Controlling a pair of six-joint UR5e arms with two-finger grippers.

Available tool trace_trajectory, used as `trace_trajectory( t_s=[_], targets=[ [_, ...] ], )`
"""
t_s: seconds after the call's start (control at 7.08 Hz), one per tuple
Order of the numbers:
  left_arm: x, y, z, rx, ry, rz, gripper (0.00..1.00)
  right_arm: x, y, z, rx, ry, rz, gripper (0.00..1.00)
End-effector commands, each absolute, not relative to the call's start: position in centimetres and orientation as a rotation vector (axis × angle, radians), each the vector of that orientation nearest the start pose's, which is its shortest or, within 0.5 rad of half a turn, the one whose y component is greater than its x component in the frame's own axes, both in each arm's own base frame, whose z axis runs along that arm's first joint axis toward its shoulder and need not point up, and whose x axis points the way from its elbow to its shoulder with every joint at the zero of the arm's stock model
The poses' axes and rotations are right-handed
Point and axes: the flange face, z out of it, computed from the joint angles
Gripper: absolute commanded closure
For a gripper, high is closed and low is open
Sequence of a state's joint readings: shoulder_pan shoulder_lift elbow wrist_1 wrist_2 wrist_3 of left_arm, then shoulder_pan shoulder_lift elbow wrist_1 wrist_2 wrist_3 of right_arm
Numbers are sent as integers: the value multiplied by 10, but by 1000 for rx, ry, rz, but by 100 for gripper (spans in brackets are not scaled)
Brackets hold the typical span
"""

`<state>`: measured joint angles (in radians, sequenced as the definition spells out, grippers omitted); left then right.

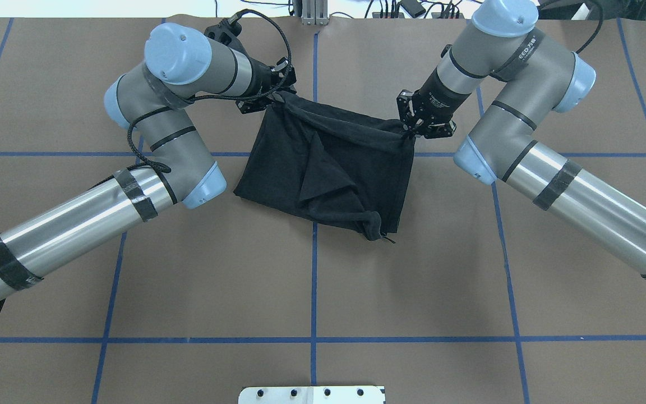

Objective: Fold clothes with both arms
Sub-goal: 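Lay the folded edge on the far edge and open both grippers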

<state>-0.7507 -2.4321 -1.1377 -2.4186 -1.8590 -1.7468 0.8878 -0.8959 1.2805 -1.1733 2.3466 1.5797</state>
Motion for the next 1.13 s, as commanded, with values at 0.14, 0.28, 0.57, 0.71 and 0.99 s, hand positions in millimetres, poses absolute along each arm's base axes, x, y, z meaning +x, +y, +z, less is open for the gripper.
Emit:
trace_trajectory(
  t_s=[0.14, 0.28, 0.57, 0.71, 0.99],
  targets=[
    [487, -649, 203, 155, 1306, -647, 0, -386, -645, 329, -339, -1006, 563, 1],
    [470, -660, 203, 146, 1299, -651, 0, -386, -644, 322, -334, -1020, 552, 1],
    [423, -677, 197, 93, 1319, -593, 0, -403, -617, 272, -273, -1132, 442, 0],
    [413, -670, 208, 102, 1318, -573, 0, -416, -591, 244, -235, -1165, 398, 0],
    [360, -666, 233, 117, 1285, -559, 0, -462, -570, 176, -123, -1149, 366, 0]
  ],
)
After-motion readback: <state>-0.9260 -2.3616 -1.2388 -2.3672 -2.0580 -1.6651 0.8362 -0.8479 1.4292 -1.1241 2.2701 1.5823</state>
